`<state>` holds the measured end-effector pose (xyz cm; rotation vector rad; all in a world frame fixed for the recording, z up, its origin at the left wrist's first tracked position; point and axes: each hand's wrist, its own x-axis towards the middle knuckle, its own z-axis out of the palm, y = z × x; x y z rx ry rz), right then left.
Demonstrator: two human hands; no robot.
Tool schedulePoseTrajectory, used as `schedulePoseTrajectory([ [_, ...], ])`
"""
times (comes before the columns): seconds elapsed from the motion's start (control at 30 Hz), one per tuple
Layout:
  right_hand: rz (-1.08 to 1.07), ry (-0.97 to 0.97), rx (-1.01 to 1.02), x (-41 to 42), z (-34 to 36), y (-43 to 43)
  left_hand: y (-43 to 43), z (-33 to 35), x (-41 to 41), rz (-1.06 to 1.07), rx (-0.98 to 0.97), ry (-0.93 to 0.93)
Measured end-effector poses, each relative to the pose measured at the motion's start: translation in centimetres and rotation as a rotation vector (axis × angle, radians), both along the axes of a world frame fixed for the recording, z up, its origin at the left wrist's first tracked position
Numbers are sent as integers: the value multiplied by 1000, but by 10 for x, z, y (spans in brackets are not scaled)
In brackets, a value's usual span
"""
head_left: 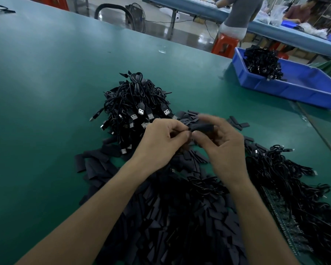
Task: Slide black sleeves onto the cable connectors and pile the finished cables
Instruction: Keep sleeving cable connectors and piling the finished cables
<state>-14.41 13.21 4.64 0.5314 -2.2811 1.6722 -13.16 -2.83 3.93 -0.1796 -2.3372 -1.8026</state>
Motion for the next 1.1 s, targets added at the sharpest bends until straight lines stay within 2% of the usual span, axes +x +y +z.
schedulePoseTrajectory([
  [0.07,21,-5,132,-5,4,9,-2,0,-1,-22,-50,6],
  [0.2,34,27,244,-8,7,17,0,-1,1,-23,-142,47],
  [0.6,147,-54,150,-7,9,22,-3,3,4,-99,-322,96],
  [0.77,175,-88,181,-8,12,24,0,3,5,-102,-349,95],
  [0.97,145,-97,77,-7,8,23,1,3,5,-80,-407,158],
  [1.1,155,-124,55,-6,7,26,1,3,4,-48,-386,138],
])
